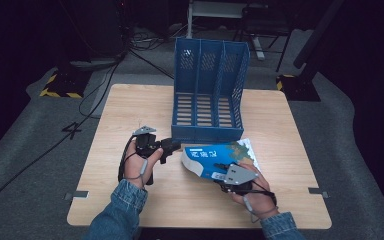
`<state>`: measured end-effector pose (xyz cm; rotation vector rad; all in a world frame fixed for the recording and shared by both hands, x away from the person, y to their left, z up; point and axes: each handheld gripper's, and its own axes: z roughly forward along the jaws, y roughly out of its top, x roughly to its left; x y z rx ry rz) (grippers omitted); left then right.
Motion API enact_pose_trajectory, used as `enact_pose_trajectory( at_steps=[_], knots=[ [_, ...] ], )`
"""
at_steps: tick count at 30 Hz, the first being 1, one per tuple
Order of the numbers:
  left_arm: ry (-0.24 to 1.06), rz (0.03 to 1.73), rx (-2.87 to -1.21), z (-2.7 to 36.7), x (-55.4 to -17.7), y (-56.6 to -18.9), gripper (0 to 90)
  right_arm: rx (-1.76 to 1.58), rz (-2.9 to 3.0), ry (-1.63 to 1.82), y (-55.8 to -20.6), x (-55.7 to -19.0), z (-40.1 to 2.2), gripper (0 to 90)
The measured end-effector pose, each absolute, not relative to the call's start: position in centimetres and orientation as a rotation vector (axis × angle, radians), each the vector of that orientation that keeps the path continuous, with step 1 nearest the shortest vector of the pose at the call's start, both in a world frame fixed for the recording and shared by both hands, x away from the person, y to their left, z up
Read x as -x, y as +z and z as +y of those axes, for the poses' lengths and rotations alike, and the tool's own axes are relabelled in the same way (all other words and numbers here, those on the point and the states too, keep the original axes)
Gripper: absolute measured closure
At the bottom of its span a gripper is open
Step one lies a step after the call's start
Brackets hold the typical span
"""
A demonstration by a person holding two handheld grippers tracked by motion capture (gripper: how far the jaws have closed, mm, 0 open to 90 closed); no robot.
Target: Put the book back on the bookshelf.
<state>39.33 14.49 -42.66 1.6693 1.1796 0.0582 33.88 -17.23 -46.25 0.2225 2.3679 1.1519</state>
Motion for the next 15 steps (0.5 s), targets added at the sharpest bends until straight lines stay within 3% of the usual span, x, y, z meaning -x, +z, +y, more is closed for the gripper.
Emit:
enact_pose_trajectory(
  at_steps=[15],
  knots=[
    [0.052, 1.175, -1.655, 14.8, -39.4, -42.7, 53.5, -0.330, 2.546, 1.454, -42.5, -34.1, -20.9, 60.0]
  ],
)
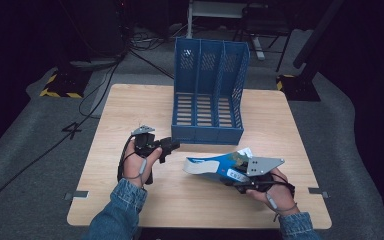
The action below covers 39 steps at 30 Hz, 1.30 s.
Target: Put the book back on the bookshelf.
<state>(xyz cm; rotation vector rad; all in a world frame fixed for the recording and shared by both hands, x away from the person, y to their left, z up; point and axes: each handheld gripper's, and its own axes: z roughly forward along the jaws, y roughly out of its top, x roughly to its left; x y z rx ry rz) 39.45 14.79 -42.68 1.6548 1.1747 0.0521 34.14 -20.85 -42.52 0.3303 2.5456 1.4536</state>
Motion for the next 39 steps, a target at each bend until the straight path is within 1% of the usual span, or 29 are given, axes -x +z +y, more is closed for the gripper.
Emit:
enact_pose_trajectory(
  at_steps=[10, 13, 15, 17, 18, 19, 23, 25, 26, 31, 34, 36, 39],
  knots=[
    [0.055, 1.189, -1.640, 15.4, -39.2, -42.7, 54.0, -0.414, 2.546, 1.521, -39.9, -34.0, -21.6, 60.8],
    [0.079, 1.204, -1.661, 15.8, -39.1, -43.1, 53.7, -0.440, 2.522, 1.556, -38.6, -34.3, -22.1, 61.2],
    [0.166, 1.228, -1.734, 16.3, -38.9, -43.8, 52.2, -0.454, 2.514, 1.570, -37.9, -34.5, -22.3, 61.3],
    [0.183, 1.235, -1.763, 16.4, -38.9, -44.0, 52.1, -0.456, 2.509, 1.569, -37.6, -34.6, -22.4, 61.3],
    [0.226, 1.251, -1.806, 16.7, -38.7, -44.5, 52.0, -0.466, 2.493, 1.556, -36.9, -34.7, -22.4, 61.4],
    [0.239, 1.257, -1.823, 16.9, -38.6, -44.7, 52.0, -0.470, 2.490, 1.553, -36.5, -34.8, -22.4, 61.5],
    [0.265, 1.273, -1.861, 17.5, -38.3, -45.4, 50.8, -0.498, 2.478, 1.550, -35.5, -35.1, -22.4, 61.6],
    [0.284, 1.284, -1.896, 17.9, -38.2, -46.0, 49.9, -0.519, 2.466, 1.555, -34.9, -35.3, -22.4, 61.7],
    [0.300, 1.299, -1.939, 18.3, -38.0, -46.8, 49.8, -0.534, 2.454, 1.557, -34.3, -35.5, -22.3, 61.8],
    [0.285, 1.338, -1.995, 19.2, -38.1, -48.2, 48.6, -0.579, 2.425, 1.571, -33.2, -35.9, -22.1, 61.8],
    [0.319, 1.335, -2.026, 19.8, -38.3, -49.3, 46.0, -0.599, 2.403, 1.578, -32.2, -36.2, -22.0, 61.9],
    [0.338, 1.314, -2.022, 19.9, -38.5, -49.5, 41.9, -0.602, 2.401, 1.580, -32.0, -36.3, -22.0, 61.9],
    [0.362, 1.299, -2.028, 19.9, -38.6, -49.7, 40.4, -0.626, 2.384, 1.592, -31.1, -36.7, -21.8, 61.9]
  ],
)
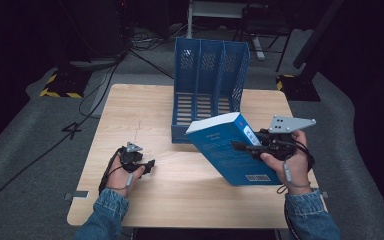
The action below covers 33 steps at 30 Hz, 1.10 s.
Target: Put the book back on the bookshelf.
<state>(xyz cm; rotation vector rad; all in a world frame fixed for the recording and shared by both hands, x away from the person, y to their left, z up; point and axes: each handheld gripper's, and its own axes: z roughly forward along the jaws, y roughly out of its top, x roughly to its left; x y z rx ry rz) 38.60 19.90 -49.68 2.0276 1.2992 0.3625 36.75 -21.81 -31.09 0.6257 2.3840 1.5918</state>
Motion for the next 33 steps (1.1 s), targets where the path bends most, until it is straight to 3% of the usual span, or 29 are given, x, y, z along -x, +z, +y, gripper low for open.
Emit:
enact_pose_trajectory(
  at_steps=[3, 6, 24, 33],
  knots=[
    [0.453, 1.217, -2.058, 19.9, -38.9, -50.3, 30.7, -0.641, 2.361, 1.607, -30.2, -37.1, -21.5, 61.9],
    [0.463, 1.205, -2.079, 19.7, -39.0, -50.4, 28.6, -0.641, 2.352, 1.623, -29.5, -37.4, -21.3, 61.9],
    [0.484, 1.229, -2.073, 19.5, -39.2, -50.4, 28.0, -0.687, 2.243, 1.711, -26.2, -39.0, -20.4, 61.9],
    [0.488, 1.231, -2.071, 19.4, -39.2, -50.4, 27.9, -0.751, 2.153, 1.730, -25.3, -41.7, -20.5, 61.9]
  ],
)
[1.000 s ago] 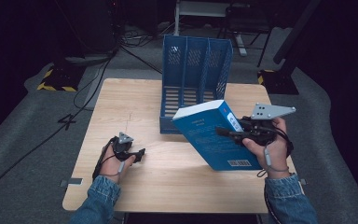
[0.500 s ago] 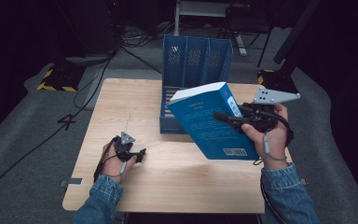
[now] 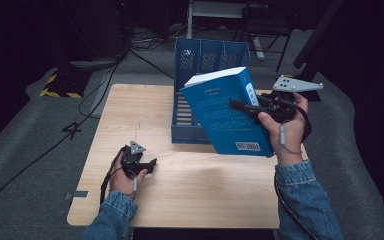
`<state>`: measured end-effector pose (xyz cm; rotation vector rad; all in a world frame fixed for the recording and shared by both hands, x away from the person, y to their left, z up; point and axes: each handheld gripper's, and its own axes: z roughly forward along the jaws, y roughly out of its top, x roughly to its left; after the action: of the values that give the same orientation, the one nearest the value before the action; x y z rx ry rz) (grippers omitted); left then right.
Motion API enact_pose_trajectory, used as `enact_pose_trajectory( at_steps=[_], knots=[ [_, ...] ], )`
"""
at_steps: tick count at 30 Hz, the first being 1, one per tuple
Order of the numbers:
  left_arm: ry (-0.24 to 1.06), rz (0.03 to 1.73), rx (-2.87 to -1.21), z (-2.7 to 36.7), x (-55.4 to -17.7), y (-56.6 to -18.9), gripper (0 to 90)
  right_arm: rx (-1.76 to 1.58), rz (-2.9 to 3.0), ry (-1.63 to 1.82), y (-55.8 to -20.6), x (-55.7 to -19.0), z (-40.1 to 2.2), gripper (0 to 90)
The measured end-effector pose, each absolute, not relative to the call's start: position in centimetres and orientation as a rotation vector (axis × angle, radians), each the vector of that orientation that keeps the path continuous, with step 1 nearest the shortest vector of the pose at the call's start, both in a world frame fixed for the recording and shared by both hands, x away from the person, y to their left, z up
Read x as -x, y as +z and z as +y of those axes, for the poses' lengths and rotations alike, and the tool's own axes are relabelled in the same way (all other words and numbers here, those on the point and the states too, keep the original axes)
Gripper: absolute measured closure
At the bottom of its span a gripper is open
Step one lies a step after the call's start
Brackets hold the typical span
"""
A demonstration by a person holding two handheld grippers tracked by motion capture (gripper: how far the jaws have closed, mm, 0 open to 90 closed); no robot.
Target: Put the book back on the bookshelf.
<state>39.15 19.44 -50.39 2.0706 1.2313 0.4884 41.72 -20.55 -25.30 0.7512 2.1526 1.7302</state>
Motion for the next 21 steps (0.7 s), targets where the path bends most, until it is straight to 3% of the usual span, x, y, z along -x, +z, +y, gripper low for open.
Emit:
enact_pose_trajectory(
  at_steps=[21],
  knots=[
    [0.482, 1.238, -2.068, 19.5, -39.0, -50.4, 27.8, -0.868, 2.015, 1.743, -23.7, -48.9, -22.1, 61.8]
  ],
)
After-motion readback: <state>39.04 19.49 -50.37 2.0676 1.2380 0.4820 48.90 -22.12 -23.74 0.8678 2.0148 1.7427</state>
